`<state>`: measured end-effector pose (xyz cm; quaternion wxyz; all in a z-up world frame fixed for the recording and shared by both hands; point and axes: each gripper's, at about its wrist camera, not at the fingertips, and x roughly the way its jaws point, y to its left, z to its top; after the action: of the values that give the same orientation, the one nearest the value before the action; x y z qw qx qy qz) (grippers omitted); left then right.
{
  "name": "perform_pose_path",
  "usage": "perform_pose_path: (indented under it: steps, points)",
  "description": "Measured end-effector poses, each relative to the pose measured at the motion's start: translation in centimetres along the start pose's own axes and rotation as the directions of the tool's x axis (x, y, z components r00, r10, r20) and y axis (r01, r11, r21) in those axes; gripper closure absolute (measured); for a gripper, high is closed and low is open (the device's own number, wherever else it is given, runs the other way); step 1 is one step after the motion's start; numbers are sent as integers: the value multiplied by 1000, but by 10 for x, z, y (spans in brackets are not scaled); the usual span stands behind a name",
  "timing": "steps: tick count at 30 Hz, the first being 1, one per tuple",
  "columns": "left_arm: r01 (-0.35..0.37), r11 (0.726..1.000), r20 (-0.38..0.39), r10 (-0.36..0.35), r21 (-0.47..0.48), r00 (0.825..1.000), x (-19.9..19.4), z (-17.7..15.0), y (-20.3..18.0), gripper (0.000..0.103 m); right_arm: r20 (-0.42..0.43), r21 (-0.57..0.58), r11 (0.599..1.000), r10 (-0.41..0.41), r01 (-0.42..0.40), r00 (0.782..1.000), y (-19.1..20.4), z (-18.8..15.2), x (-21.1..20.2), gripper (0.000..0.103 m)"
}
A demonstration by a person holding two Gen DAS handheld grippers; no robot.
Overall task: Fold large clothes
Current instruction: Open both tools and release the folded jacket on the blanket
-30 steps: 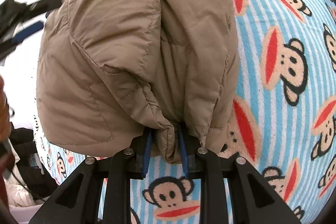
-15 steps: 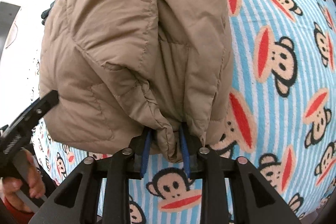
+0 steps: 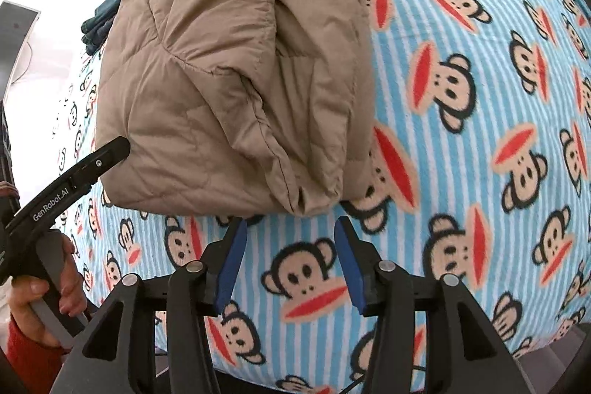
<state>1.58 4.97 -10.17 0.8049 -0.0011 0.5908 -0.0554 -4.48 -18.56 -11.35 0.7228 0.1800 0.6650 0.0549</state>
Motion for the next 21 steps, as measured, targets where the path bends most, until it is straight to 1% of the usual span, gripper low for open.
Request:
perform_pose_path:
  steps: [5,10,12,15,16,17,19,21]
  points:
    - [-3,1000,-3,3,10,1000,-11,-5,1,14,18,12,1000,-8,8,1000,-2,-5,-9,40]
    - [6,1000,-4,-6,11,1000,-25,-12,4,14,47,10,999,-36,36,998,-1,-7,-19,30]
    - [10,1000,4,-10,11,1000,-32,-15,4,14,58,8,999,-41,40,998,1,-6,-24,23]
    - [18,1000,35,-18,-1,999,-48,-20,6,13,82,-5,998,-57,57,995,6,-5,-35,22]
    - [21,1000,40,-21,-7,999,-51,-20,8,8,96,-13,997,-69,71,993,8,-4,-41,21]
    - [24,999,52,-23,-23,998,-59,-20,10,0,104,-18,997,-76,78,992,10,-3,-44,19]
    - [30,999,69,-28,-38,997,-70,-18,12,0,134,-31,995,-85,90,987,15,-1,-55,13]
    - [24,999,83,-21,-46,996,-80,-17,13,0,164,-46,994,-89,98,982,21,3,-65,13]
